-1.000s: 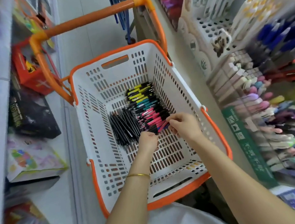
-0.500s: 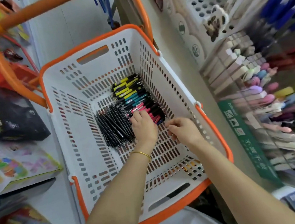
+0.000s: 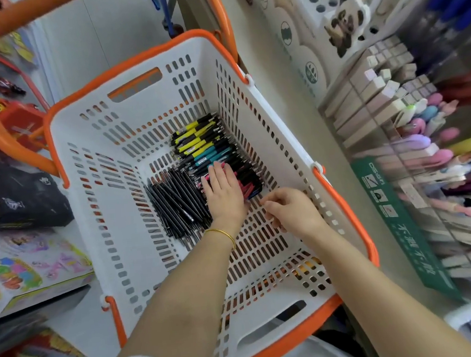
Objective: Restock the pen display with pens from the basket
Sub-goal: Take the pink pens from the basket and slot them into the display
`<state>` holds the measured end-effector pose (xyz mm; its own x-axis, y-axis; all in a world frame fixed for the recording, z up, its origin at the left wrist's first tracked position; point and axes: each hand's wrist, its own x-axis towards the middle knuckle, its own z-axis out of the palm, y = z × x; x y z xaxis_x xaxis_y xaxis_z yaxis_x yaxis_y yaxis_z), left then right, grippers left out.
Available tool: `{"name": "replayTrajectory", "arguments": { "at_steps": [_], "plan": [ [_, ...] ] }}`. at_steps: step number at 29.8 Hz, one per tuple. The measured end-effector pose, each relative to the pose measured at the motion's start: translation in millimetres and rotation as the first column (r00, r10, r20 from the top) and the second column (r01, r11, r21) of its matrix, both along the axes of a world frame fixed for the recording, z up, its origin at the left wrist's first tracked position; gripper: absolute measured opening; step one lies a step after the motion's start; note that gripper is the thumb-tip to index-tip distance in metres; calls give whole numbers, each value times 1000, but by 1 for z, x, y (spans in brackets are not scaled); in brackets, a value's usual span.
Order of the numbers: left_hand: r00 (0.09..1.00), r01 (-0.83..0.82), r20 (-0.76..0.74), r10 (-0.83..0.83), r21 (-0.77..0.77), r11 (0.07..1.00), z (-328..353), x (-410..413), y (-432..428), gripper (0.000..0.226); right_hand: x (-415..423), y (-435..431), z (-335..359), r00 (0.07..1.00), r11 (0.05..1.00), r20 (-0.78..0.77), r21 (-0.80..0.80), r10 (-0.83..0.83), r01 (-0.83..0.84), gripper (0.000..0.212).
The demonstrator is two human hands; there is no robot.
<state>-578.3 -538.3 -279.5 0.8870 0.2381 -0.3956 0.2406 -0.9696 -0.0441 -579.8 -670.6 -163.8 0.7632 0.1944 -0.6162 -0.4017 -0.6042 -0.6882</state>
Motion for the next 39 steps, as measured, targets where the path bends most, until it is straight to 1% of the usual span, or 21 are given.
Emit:
{"name": "replayTrajectory", "arguments": {
  "at_steps": [5,9,19,24,31,35,39],
  "plan": [
    [1000,26,-10,-27,-111,994,2,12,14,103,1,-1,-2,1000,1000,-26,-8,-7,7,14],
    [998,56,42,-51,-115,992,1,16,19,96,2,-2,-2,999,1000,-42,-9,-18,18,14],
    [996,89,1,-90,-172,981,4,29,35,74,3,-2,2,999,1000,-44,-16,-24,24,13],
    [995,100,19,-98,-183,978,3,30,38,59,3,-2,0,999,1000,-36,-27,-13,12,12],
    [999,51,-6,-53,-127,991,3,34,27,69,3,-3,-2,999,999,-33,-32,-13,12,12],
    [999,51,-8,-52,-71,996,3,37,19,69,3,-3,-2,999,999,-32,-29,-16,15,13],
    [999,35,-1,-35,-36,999,1,35,15,74,3,-3,-2,999,999,-29,-29,-23,23,13]
  ]
}}
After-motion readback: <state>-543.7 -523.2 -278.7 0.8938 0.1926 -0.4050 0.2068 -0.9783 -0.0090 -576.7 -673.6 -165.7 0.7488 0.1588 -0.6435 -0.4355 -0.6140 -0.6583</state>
